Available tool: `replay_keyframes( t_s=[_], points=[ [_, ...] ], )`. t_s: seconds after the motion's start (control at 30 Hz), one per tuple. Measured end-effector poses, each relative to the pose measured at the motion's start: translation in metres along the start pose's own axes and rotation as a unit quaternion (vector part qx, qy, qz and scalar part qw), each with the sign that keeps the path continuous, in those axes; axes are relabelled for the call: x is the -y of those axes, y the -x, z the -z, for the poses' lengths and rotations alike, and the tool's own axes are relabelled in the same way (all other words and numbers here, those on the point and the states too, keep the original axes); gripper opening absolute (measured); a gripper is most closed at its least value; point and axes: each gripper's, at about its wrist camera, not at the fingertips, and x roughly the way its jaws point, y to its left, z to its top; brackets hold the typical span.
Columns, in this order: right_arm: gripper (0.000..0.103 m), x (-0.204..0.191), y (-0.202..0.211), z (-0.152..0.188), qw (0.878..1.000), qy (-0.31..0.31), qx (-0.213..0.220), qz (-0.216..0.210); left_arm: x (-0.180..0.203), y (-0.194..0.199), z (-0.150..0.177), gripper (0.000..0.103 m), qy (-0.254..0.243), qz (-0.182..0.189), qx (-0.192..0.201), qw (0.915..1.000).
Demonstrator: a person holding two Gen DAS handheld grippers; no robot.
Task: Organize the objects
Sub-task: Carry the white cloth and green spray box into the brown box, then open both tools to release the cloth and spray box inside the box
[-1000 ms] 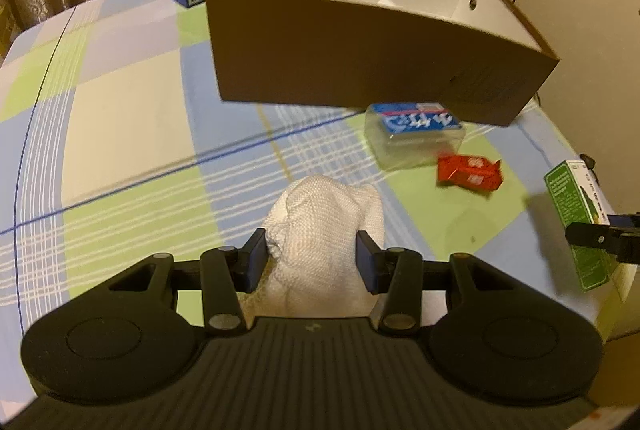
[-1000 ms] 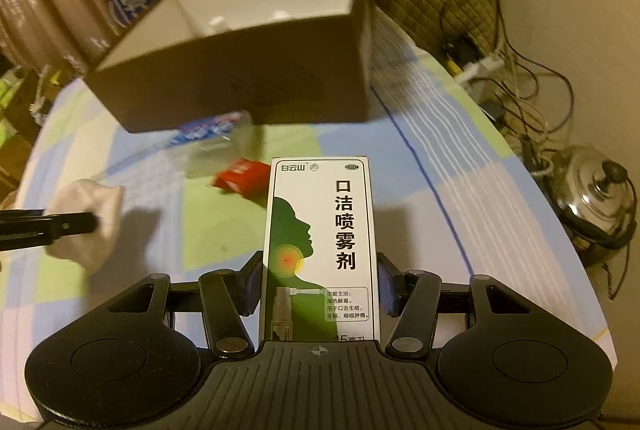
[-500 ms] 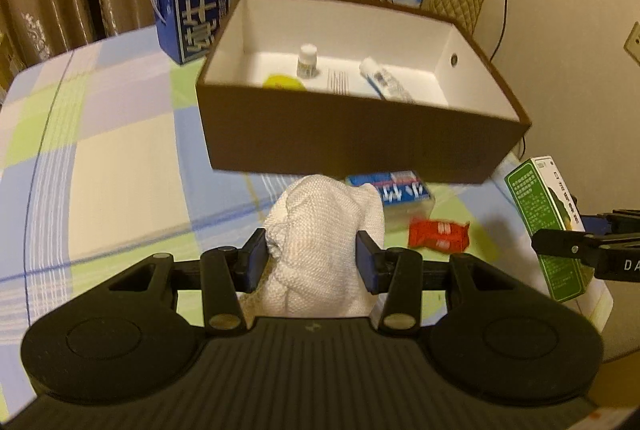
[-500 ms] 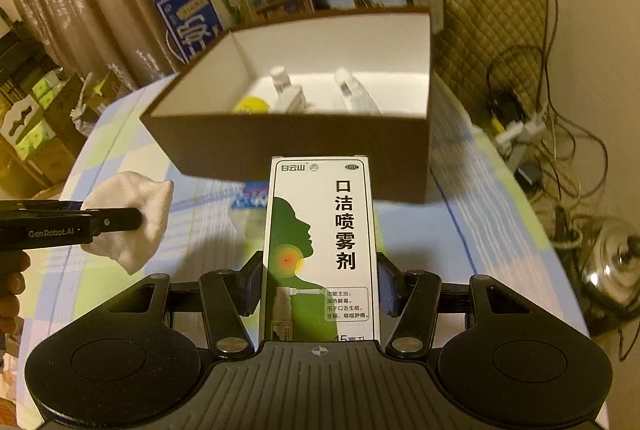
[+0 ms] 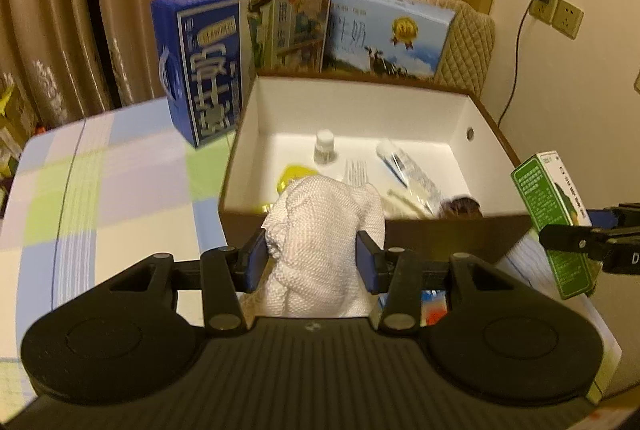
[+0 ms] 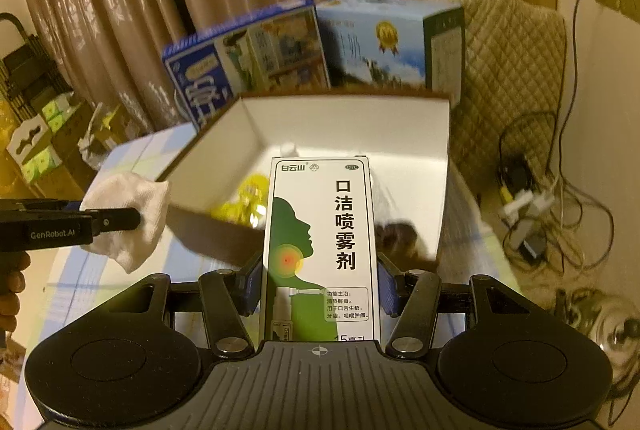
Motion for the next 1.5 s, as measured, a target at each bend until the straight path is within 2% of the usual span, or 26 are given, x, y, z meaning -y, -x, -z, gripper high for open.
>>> replay_keyframes(
  t_s=[0.23,0.43,0.7,0.93,1.27,1.5],
  points=[
    [0.052,0.009,-0.018,-0.046,1.000,0.008,0.024,0.008,0.001,-0.020,-0.034,0.041,-0.012,-0.011,0.016,0.9997],
    [0.052,0.019,-0.043,-0.068,1.000,0.013,0.018,0.021,0.000,-0.042,-0.057,0.041,-0.015,-0.017,0.013,0.9997],
    [0.052,0.030,-0.093,-0.079,0.998,0.032,-0.018,0.051,-0.002,-0.083,-0.073,0.041,-0.007,-0.014,-0.014,0.9998],
    [0.052,0.050,-0.146,-0.086,0.994,0.040,-0.057,0.083,-0.001,-0.123,-0.082,0.041,-0.020,-0.025,-0.042,0.9986],
    [0.052,0.063,-0.191,-0.099,0.988,0.078,-0.081,0.108,-0.002,-0.163,-0.087,0.041,-0.024,-0.029,-0.068,0.9970],
    [0.052,0.065,-0.207,-0.100,0.984,0.099,-0.082,0.123,0.001,-0.179,-0.088,0.041,-0.031,-0.029,-0.077,0.9962]
  ],
)
